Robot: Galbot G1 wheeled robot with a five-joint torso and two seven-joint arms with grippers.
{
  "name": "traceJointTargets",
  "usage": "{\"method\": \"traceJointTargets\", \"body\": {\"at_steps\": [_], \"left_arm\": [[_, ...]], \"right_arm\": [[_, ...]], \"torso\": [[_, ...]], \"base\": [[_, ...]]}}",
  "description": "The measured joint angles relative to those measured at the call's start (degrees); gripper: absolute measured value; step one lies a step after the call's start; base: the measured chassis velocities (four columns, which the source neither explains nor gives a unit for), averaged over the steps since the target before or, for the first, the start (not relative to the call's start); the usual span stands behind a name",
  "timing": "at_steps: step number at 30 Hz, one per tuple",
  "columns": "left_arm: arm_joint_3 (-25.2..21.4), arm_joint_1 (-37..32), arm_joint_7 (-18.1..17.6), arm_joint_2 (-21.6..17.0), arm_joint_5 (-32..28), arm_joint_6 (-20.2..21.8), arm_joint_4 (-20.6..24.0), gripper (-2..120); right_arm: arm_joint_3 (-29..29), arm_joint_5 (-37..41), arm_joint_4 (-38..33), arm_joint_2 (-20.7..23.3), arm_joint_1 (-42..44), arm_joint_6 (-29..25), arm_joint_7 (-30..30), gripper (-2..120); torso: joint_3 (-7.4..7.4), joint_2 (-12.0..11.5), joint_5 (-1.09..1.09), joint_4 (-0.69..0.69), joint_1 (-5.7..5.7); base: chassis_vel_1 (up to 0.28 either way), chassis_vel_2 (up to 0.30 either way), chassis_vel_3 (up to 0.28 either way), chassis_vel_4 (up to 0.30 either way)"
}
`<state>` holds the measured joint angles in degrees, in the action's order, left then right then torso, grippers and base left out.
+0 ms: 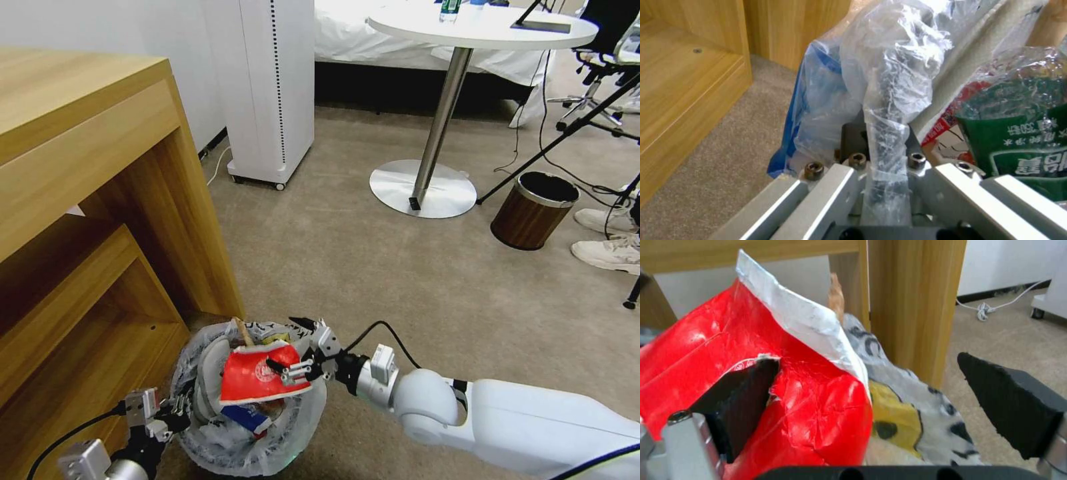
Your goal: Pick up the trash bin and place the garbage on the floor into it.
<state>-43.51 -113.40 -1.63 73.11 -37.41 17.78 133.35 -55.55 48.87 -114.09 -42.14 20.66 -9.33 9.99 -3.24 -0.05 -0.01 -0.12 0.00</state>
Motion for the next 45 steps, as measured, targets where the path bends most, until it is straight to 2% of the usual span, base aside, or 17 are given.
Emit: {"method": "traceJointTargets", "body": {"at_steps": [10,18,21,22,24,26,29,36,45], "left_arm": [[0.5,0.27,0.09,0.15,0.34,-0.05,-0.33,0],[0.51,0.18,0.12,-0.06,0.55,-0.08,-0.33,0],[0.5,0.27,0.12,-0.09,0.55,-0.08,-0.41,0],[0.5,0.27,0.12,-0.09,0.55,-0.08,-0.41,0],[0.52,0.32,0.12,-0.05,0.58,-0.13,-0.57,0],[0.53,0.34,0.11,-0.03,0.62,-0.16,-0.64,0],[0.67,0.52,0.12,0.19,1.22,-0.47,-1.16,0],[0.64,0.87,0.06,0.35,1.5,-0.66,-2.11,0],[0.61,1.19,0.26,0.38,1.35,-0.7,-2.49,0]], "right_arm": [[-0.18,3.62,-2.77,0.62,-0.59,1.78,2.05,100],[0.0,11.4,-7.21,-1.27,0.18,8.98,11.29,100],[0.24,16.11,-9.36,-2.41,0.58,12.84,17.18,100],[0.24,16.11,-9.36,-2.41,0.58,12.84,17.18,100],[0.83,20.65,-10.96,-3.53,1.21,15.84,21.99,100],[1.09,21.59,-11.27,-3.86,1.42,16.53,22.98,100],[2.61,28.26,-12.98,-6.52,2.0,19.53,29.15,100],[5.01,33.74,-14.21,-9.08,1.48,21.56,33.63,100],[6.49,37.07,-17.1,-9.04,0.85,25.31,36.98,100]], "torso": [[0.0,0.0,0.0,0.0,0.0],[0.0,0.0,0.0,0.0,0.0],[0.0,0.0,0.0,0.0,0.0],[0.0,0.0,0.0,0.0,0.0],[0.0,0.0,0.0,0.0,0.0],[0.01,0.0,0.0,0.0,0.0],[0.0,0.0,0.01,0.0,0.0],[0.0,0.0,0.0,0.0,0.0],[0.0,0.0,0.0,0.0,0.0]], "base": [[0.0,0.0,0.0,0.0],[0.0,0.0,0.0,0.0],[0.0,0.0,0.0,0.0],[0.0,0.0,0.0,0.0],[0.0,0.0,0.0,0.0],[0.0,0.0,0.0,0.0],[0.0,0.0,0.0,0.0],[0.0,0.0,0.0,0.0],[0.0,0.0,0.0,0.0]]}}
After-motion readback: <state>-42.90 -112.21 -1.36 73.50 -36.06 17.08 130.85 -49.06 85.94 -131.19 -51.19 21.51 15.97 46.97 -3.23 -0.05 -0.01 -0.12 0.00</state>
